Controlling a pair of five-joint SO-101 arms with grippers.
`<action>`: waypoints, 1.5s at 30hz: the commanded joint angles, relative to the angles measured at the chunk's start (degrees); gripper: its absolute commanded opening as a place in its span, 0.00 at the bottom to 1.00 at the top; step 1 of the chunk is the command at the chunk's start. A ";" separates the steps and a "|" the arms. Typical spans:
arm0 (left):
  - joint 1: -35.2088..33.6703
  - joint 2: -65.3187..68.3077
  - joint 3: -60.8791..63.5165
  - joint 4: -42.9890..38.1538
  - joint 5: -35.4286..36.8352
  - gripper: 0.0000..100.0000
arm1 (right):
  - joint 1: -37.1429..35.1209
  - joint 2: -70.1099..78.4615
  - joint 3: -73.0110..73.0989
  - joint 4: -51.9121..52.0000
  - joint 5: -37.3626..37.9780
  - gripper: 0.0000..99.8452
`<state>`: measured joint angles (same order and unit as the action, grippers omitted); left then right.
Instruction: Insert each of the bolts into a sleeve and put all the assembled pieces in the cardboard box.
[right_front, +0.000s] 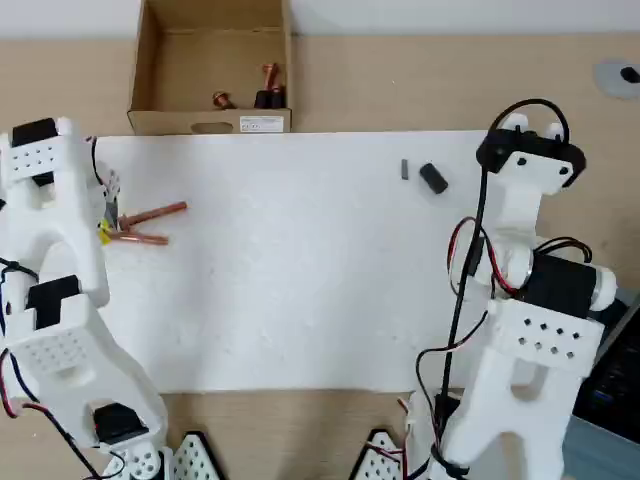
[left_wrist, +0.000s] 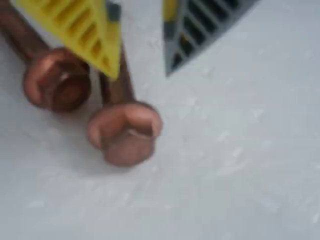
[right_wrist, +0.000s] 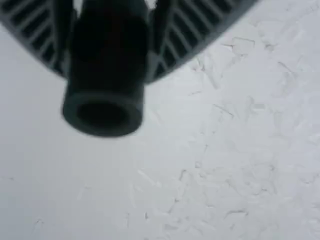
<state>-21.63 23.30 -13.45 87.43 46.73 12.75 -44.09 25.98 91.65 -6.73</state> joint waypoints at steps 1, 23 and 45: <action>0.00 -0.57 -3.78 0.62 0.18 0.11 | 0.22 -1.80 0.04 -1.05 -0.44 0.01; -0.09 -0.40 5.36 -3.60 0.18 0.17 | 0.22 -1.80 0.04 -0.97 -0.44 0.01; -0.35 -1.01 -6.33 5.89 0.26 0.17 | 0.31 -1.80 0.04 -0.97 -0.44 0.01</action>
<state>-21.89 23.21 -14.77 90.59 46.73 12.75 -44.09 25.98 91.65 -6.73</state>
